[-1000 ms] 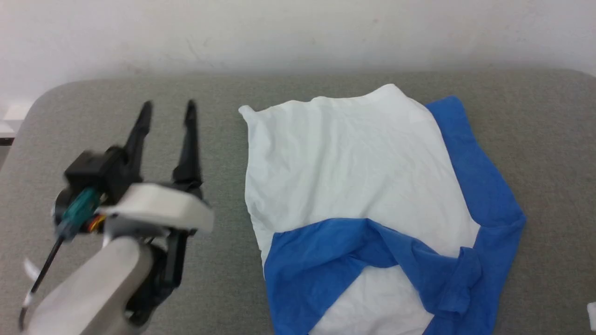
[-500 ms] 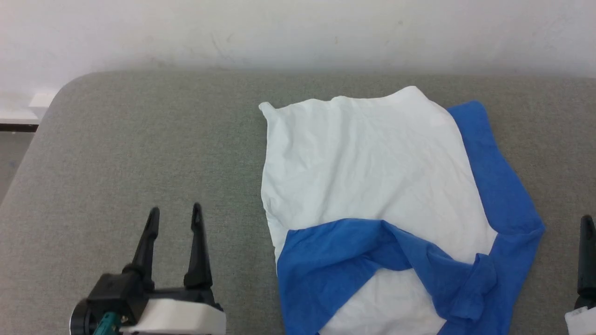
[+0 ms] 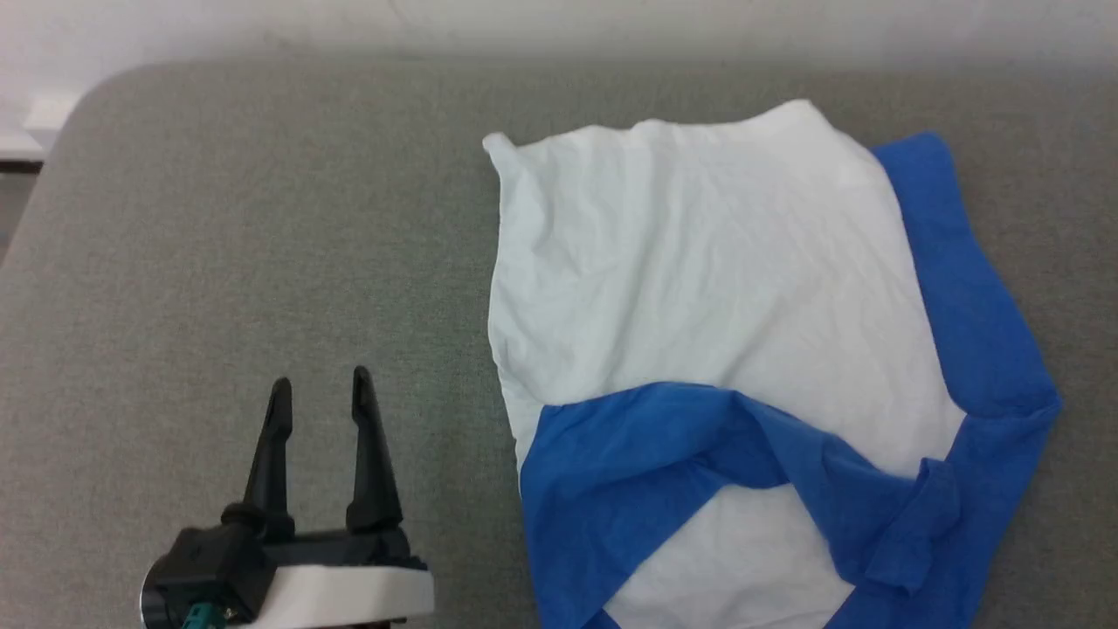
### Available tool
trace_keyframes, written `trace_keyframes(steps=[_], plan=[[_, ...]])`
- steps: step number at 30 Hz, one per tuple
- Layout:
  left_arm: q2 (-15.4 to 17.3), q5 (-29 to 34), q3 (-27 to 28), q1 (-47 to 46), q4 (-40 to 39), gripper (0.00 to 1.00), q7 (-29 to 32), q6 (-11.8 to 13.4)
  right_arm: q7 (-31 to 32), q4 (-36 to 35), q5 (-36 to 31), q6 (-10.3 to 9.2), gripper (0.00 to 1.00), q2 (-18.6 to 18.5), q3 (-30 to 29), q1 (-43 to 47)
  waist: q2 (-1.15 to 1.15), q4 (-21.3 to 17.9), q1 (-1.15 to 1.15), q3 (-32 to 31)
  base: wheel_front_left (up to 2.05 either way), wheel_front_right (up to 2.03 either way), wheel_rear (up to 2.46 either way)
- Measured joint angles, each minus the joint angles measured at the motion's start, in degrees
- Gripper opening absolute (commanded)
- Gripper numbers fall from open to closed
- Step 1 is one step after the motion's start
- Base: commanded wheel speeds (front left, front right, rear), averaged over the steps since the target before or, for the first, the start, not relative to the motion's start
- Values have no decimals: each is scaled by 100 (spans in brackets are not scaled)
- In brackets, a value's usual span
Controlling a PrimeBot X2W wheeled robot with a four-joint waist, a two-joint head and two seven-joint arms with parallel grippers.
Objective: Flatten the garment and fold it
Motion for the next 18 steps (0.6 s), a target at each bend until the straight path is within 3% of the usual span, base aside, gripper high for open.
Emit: trace_keyframes(steps=[4, 9, 12, 18], plan=[[-247, 301, 73, -198, -99, 100, 0, -154, 606, 47, 672, 0, 100, -929, 62, -1229, 0, 31, 0, 346, 0, 0, 0], [-526, 636, 59, -466, -267, 100, 0, -303, 1514, 814, 1317, 0, 100, -1838, 446, -2849, 0, 96, 1, 852, 0, 0, 0], [-609, 824, 48, -613, -355, 100, 0, -363, 2190, 1663, 1423, 0, 100, -1971, 609, -3582, 0, 158, 2, 1160, 0, 0, 0], [-775, 1056, -78, -862, -460, 100, 0, -511, 2974, 2934, 950, 0, 100, -2143, 918, -4342, 0, 384, 2, 1682, 0, 0, 0]])
